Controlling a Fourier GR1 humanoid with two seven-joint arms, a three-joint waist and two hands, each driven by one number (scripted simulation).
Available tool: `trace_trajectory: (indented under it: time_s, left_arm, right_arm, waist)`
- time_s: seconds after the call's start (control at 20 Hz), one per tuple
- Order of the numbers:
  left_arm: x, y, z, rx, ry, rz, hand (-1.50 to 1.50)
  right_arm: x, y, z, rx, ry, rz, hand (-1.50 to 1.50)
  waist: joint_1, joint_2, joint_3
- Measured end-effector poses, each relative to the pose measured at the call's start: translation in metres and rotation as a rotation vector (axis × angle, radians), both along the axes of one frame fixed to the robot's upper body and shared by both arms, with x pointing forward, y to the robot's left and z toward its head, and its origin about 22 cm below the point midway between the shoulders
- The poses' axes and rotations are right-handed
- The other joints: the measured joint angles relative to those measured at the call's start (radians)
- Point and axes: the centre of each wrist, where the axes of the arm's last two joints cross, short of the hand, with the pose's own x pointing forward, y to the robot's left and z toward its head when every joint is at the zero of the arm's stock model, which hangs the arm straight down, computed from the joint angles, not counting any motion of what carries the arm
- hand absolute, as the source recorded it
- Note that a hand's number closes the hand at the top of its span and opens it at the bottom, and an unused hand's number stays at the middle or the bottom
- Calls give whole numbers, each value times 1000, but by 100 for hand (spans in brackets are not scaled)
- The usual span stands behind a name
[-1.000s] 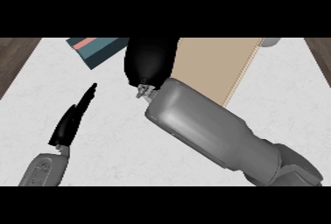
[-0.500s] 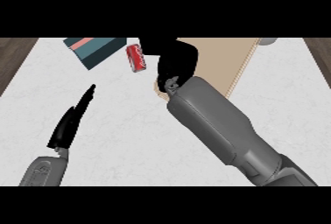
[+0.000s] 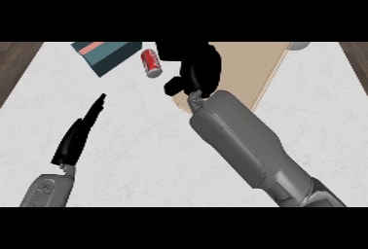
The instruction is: Pick the can from the tray and place it in the cardboard box
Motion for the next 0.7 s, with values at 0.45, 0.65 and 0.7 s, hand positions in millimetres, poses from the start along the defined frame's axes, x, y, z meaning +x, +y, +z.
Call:
trace_trajectory:
  time_s: [0.45, 0.65, 0.7]
  left_arm:
    - [1, 4, 2, 2, 0, 14, 0]
    - [-5, 4, -2, 0, 9, 27, 0]
    - [-5, 9, -2, 0, 9, 36, 0]
  right_arm:
    - [2, -27, -21, 360, -168, -80, -150]
    - [5, -54, -27, 454, -268, -126, -150]
    - [2, -61, -35, 466, -293, -134, -150]
  waist:
    - [-15, -2, 0]
    - [-27, -5, 0]
    - [-31, -5, 0]
